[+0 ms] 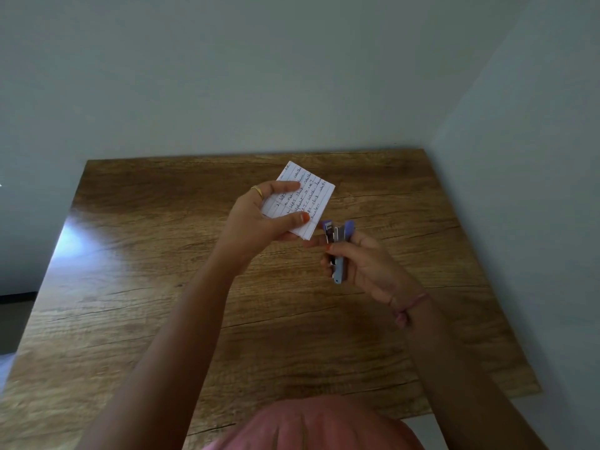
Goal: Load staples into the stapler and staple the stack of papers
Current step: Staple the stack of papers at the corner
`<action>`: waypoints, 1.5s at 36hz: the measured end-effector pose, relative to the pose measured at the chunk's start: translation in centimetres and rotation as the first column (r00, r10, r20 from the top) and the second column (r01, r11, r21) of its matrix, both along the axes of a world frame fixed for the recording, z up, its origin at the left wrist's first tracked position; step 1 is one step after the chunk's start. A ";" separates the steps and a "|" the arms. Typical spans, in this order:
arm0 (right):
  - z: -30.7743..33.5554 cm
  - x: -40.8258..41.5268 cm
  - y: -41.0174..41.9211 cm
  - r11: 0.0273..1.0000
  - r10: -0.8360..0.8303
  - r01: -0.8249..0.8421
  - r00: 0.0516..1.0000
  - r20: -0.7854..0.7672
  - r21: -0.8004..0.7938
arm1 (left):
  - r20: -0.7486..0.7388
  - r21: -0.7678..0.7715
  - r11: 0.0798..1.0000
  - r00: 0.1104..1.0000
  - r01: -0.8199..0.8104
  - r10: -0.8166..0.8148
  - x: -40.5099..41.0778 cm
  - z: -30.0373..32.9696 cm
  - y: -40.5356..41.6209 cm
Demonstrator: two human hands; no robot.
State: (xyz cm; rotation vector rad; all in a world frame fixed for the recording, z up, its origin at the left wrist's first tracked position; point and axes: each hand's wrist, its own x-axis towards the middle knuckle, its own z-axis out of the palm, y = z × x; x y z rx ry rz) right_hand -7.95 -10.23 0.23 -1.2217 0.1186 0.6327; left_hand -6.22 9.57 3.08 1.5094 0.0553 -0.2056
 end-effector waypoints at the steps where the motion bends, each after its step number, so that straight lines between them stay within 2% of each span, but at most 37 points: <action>1: 0.2 0.0 0.1 1.000 -0.004 0.004 1.000 -0.016 0.015 | 0.001 0.009 1.000 1.000 0.004 -0.004 0.0 0.1 0.0; 5: 0.8 -0.1 0.4 0.997 -0.004 0.007 0.999 -0.037 0.076 | 0.037 0.073 0.997 0.999 0.031 -0.034 0.0 0.4 -0.2; 9: 1.1 0.0 0.5 0.991 0.021 -0.019 1.000 -0.010 0.133 | 0.086 0.212 0.976 0.994 0.054 -0.074 0.2 0.6 -0.4; 15: 1.5 0.1 0.2 0.994 0.007 -0.006 1.000 -0.016 0.112 | 0.151 0.373 0.921 0.973 0.110 -0.177 0.4 0.6 -0.4; 19: 1.7 0.3 0.3 0.990 0.002 0.004 0.999 -0.038 0.143 | 0.158 0.398 0.901 0.956 0.169 -0.249 0.7 1.0 -0.3; 23: 1.6 0.4 0.3 0.975 -0.008 0.023 0.998 -0.069 0.221 | 0.144 0.358 0.901 0.939 0.246 -0.313 1.0 1.6 -0.1; 31: 1.1 0.5 0.5 0.985 -0.068 0.082 0.993 -0.093 0.154 | 0.108 0.366 0.877 0.922 0.311 -0.372 1.6 1.8 0.3; 33: 1.1 0.5 0.7 0.980 -0.082 0.099 0.991 -0.103 0.170 | 0.135 0.315 0.900 0.924 0.301 -0.357 1.5 1.6 0.2; 36: 1.2 0.5 0.9 0.975 -0.109 0.127 0.988 -0.105 0.184 | 0.192 0.008 0.980 0.962 0.199 -0.196 0.8 1.0 0.0; 38: 1.2 0.4 1.1 0.972 -0.129 0.145 0.987 -0.099 0.186 | 0.142 -0.205 0.978 0.990 0.051 -0.022 0.0 0.1 -0.3; 40: 1.3 0.4 1.2 0.972 -0.145 0.155 0.987 -0.073 0.178 | 0.032 -0.316 0.948 0.999 -0.023 0.035 -1.0 -1.0 -0.9; 42: 1.3 0.4 1.4 0.971 -0.161 0.167 0.986 -0.049 0.171 | -0.023 -0.366 0.931 1.000 0.003 -0.012 -2.3 -2.1 -1.7; 45: 1.4 0.3 1.7 0.973 -0.175 0.176 0.984 -0.025 0.149 | -0.029 -0.372 0.928 0.999 0.024 -0.038 -3.7 -3.1 -3.5; 54: 1.8 -0.1 2.5 0.966 -0.219 0.218 0.976 -0.004 0.142 | -0.064 -0.395 0.904 0.987 -0.163 0.150 -4.0 -2.3 -6.4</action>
